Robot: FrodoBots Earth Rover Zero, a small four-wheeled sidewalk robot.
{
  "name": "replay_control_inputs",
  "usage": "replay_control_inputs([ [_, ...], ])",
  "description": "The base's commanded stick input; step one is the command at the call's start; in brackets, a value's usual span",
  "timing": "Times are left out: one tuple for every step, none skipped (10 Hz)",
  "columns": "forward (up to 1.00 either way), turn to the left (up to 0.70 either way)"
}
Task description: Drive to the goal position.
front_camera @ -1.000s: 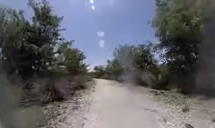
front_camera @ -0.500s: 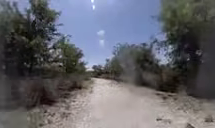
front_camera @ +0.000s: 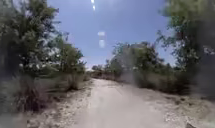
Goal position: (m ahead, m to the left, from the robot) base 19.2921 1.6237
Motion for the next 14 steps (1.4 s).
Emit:
replay_control_inputs([
  [0.7, 0.0],
  [0.7, 0.0],
  [0.7, 0.0],
  [0.7, 0.0],
  [0.7, 0.0],
  [0.7, 0.0],
  [0.7, 0.0],
  [0.7, 0.0],
  [0.7, 0.13],
  [0.7, 0.09],
  [0.7, 0.03],
  [0.7, 0.0],
  [0.7, 0.0],
  [0.7, 0.0],
])
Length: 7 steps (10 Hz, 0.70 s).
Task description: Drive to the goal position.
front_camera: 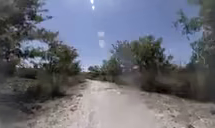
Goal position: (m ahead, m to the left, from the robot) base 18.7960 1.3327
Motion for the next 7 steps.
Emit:
replay_control_inputs([
  [0.7, 0.0],
  [0.7, 0.0],
  [0.7, 0.0],
  [0.7, 0.0],
  [0.7, 0.0],
  [0.7, 0.0],
  [0.7, 0.0],
])
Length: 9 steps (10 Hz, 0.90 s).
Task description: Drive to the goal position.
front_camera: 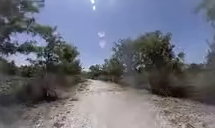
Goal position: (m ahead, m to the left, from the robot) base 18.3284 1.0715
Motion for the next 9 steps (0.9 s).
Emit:
replay_control_inputs([
  [0.7, 0.0],
  [0.7, 0.0],
  [0.7, 0.0],
  [0.7, 0.0],
  [0.7, 0.0],
  [0.7, 0.0],
  [0.7, 0.0],
  [0.7, 0.0],
  [0.7, 0.0],
])
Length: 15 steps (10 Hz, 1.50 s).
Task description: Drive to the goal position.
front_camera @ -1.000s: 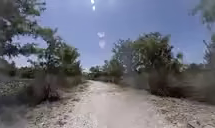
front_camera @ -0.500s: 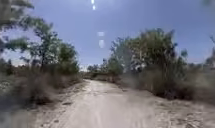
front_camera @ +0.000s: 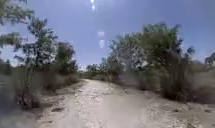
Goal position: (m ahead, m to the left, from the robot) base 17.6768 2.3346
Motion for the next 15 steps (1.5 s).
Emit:
replay_control_inputs([
  [0.7, 0.0],
  [0.7, 0.0],
  [0.7, 0.0],
  [0.7, 0.0],
  [0.7, 0.0],
  [0.7, 0.0],
  [0.7, 0.0],
  [0.7, 0.0],
  [0.7, 0.0],
  [0.7, 0.0],
  [0.7, 0.0],
  [0.7, 0.0],
  [0.7, 0.14],
  [0.7, 0.14],
  [0.7, 0.11],
])
